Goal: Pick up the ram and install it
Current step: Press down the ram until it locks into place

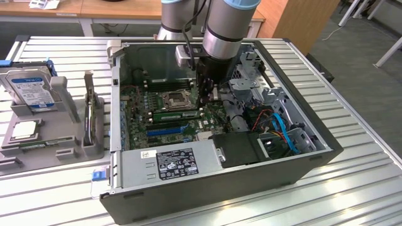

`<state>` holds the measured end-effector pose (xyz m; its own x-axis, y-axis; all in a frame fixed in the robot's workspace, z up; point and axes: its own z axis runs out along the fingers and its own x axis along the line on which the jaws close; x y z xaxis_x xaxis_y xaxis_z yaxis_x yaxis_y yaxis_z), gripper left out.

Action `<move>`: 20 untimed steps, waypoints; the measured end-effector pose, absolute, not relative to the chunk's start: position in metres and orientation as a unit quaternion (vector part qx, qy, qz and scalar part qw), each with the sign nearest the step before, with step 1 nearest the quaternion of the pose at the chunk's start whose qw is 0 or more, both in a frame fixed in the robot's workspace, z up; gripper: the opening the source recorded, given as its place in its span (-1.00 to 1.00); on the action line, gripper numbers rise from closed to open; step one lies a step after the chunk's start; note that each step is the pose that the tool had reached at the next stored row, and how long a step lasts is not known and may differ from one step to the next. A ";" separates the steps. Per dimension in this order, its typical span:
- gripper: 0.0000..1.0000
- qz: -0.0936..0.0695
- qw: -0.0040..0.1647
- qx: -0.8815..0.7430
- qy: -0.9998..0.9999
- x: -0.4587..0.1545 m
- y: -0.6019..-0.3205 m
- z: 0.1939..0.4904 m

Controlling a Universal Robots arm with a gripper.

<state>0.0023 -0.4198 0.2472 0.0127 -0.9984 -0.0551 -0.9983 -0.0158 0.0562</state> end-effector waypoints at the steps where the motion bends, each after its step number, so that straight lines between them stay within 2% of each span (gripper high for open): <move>1: -0.80 -0.039 0.001 0.712 -0.701 0.001 -0.420 0.247; 20: -0.80 -0.038 0.000 0.712 -0.702 -0.045 -0.416 0.247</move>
